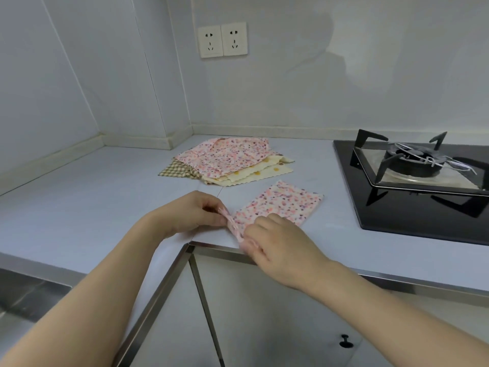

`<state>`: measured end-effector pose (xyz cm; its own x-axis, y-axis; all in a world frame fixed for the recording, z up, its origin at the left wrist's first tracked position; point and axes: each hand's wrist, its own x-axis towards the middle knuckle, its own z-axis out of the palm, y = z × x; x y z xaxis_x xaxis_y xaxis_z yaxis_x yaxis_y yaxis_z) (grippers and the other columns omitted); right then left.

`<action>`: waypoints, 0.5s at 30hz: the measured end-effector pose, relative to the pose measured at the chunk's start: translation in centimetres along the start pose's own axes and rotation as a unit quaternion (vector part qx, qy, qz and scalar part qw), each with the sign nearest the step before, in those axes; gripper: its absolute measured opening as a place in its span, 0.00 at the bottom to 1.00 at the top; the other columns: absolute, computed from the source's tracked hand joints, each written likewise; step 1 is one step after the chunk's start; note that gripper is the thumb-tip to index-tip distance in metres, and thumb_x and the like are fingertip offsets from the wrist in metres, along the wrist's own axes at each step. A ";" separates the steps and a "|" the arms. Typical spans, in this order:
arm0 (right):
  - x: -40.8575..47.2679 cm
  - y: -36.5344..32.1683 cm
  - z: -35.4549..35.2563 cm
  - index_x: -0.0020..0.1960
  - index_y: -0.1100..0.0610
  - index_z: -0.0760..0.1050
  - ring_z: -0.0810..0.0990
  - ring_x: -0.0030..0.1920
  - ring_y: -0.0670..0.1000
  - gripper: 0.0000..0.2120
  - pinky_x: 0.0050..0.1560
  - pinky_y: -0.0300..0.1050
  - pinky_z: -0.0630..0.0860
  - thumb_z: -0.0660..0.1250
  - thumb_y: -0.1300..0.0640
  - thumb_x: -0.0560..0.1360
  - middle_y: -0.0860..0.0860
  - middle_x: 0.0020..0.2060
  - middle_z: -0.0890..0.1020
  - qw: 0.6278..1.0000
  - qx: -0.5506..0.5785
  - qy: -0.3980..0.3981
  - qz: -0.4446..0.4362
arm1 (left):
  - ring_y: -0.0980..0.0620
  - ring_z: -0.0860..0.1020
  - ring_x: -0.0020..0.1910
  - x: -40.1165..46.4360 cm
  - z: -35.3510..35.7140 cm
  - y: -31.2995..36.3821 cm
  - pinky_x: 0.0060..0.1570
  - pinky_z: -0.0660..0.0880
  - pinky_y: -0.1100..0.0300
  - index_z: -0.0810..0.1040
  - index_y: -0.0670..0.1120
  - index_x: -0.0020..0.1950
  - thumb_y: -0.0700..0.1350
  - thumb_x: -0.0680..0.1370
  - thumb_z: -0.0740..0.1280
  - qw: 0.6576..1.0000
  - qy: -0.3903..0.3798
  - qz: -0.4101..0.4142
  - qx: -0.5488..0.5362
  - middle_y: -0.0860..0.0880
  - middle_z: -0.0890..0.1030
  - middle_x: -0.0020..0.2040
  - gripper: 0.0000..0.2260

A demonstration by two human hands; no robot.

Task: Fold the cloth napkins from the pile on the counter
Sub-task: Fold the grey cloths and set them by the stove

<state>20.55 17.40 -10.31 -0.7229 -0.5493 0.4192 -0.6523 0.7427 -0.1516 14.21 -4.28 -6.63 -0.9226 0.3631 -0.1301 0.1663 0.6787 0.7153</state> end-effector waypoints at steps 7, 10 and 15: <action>0.6 3.0 -2.2 0.33 0.54 0.64 0.65 0.26 0.46 0.18 0.32 0.43 0.62 0.61 0.49 0.80 0.47 0.26 0.66 0.924 0.311 0.003 0.224 | 0.52 0.79 0.58 0.0 0.9 1.2 0.62 0.69 0.59 0.82 0.45 0.56 0.47 0.77 0.68 0.991 -0.004 0.031 -0.129 0.50 0.83 0.56 0.11; 0.3 4.6 -2.8 0.35 0.56 0.64 0.65 0.29 0.46 0.19 0.35 0.45 0.63 0.59 0.48 0.81 0.47 0.28 0.67 0.942 0.261 -0.009 0.211 | 0.55 0.80 0.55 1.1 1.6 2.2 0.60 0.69 0.61 0.82 0.46 0.55 0.50 0.78 0.67 0.991 0.014 0.021 -0.131 0.52 0.84 0.53 0.11; 1.6 8.8 -3.9 0.36 0.53 0.66 0.73 0.39 0.51 0.18 0.42 0.49 0.68 0.54 0.48 0.82 0.49 0.34 0.73 0.977 0.097 -0.018 0.190 | 0.51 0.69 0.36 5.8 3.6 5.1 0.39 0.65 0.57 0.70 0.43 0.38 0.48 0.80 0.66 0.987 0.134 0.025 -0.079 0.47 0.70 0.36 0.13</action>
<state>14.59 24.53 -7.47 -0.9265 -0.2630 0.2690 -0.3634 0.8112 -0.4583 10.98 3.57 -6.22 -0.9772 0.1973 0.0789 0.1767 0.5479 0.8177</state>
